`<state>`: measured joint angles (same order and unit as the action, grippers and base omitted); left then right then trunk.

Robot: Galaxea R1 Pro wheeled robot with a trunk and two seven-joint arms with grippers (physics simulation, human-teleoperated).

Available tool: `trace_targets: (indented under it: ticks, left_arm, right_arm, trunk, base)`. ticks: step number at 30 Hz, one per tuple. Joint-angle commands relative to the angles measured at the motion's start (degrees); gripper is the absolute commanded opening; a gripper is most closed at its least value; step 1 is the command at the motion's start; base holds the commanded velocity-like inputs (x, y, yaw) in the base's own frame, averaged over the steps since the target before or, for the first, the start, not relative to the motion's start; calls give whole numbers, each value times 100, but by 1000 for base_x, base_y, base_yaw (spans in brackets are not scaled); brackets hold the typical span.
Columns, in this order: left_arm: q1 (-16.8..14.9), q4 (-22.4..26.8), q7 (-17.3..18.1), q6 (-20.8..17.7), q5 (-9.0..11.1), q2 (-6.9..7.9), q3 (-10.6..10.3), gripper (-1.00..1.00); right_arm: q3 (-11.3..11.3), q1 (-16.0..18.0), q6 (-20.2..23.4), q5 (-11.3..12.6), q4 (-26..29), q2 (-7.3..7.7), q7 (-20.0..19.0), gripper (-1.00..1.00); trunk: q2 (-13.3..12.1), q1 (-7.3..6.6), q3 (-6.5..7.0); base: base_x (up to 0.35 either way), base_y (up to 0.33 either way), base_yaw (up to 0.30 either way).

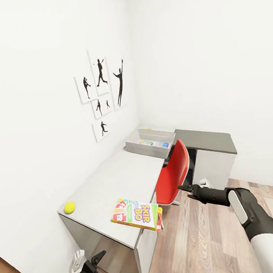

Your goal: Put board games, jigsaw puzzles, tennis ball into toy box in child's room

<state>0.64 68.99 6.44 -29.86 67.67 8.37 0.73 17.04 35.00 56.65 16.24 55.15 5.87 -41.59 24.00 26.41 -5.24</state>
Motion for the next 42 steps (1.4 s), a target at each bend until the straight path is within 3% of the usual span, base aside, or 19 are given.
trace_targets:
  ticks: [1, 7, 14, 19, 28, 42]
  left_arm:
    - [0, -20, 10, -34, 40, 3, 18, 100]
    - [8, -104, 22, -59, 127, 15, 68, 100]
    - [73, -176, 27, -115, 502, 33, 243, 100]
    - [136, -193, 34, -130, 655, 42, 301, 100]
    - [191, -205, 36, -137, 754, 48, 351, 100]
    - [221, -220, 27, -123, 794, 53, 380, 100]
  right_arm:
    - [18, 27, 29, -18, -96, -3, -28, 100]
    - [28, 222, 36, -16, -574, -1, -38, 100]
    - [24, 741, 44, -16, -1720, 19, -74, 100]
    - [22, 949, 41, -14, -2208, 32, -92, 100]
    - [15, 1095, 40, -15, -2553, 50, -330, 100]
    - [10, 1155, 38, -17, -2711, 136, -1061, 100]
  trunk:
    - [12, 3, -11]
    - [12, 3, -11]
    - [12, 3, -11]
    - [12, 3, -11]
    - [12, 3, -11]
    - [573, 311, -262]
  base:
    - [0, 1, -15]
    - [0, 1, -10]
    - [0, 0, -4]
    - [0, 0, -2]
    - [0, 0, 0]
    - [0, 0, 0]
